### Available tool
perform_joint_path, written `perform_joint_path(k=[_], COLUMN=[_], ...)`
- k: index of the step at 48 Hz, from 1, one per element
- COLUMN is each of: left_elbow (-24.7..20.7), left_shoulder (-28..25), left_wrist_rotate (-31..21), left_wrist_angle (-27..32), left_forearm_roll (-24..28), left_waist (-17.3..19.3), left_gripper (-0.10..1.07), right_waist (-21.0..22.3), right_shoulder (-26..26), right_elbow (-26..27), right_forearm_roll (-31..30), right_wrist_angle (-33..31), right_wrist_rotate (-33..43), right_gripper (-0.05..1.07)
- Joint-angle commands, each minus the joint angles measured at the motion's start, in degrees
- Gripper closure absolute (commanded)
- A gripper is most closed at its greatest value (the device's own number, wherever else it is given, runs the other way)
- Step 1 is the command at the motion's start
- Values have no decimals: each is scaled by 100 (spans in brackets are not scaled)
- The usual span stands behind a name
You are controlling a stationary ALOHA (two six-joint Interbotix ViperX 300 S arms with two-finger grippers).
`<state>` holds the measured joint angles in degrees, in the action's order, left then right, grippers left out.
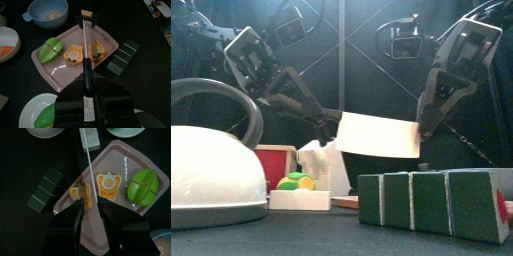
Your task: Place cleaver back in holder
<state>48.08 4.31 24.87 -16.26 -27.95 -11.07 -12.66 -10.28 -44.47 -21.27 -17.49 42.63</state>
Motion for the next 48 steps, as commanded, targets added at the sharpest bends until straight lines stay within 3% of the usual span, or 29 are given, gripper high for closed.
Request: perform_joint_path(k=[1,11,18,26,38,48], left_elbow=[-44,53,193,290,88,-413], left_shoulder=[246,853,1450,2206,3261,3445], left_wrist_rotate=[-9,-26,-18,-9,-18,-18], left_wrist_angle=[-70,-202,0,668,1890,3234], left_forearm_roll=[9,-185,-940,-1749,-1942,-1828], left_waist=[18,-79,-44,167,1055,2092], left_gripper=[57,57,57,57,57,58], right_waist=[62,325,598,1169,2347,3146], right_shoulder=[-141,-360,-571,-738,-677,-422], right_elbow=[79,97,105,70,53,70], right_forearm_roll=[-26,-202,-457,-668,-835,-765], right_wrist_angle=[18,35,299,958,1837,2514], right_wrist_rotate=[-9,-18,-9,-9,-18,-9], right_gripper=[34,34,35,36,45,58])
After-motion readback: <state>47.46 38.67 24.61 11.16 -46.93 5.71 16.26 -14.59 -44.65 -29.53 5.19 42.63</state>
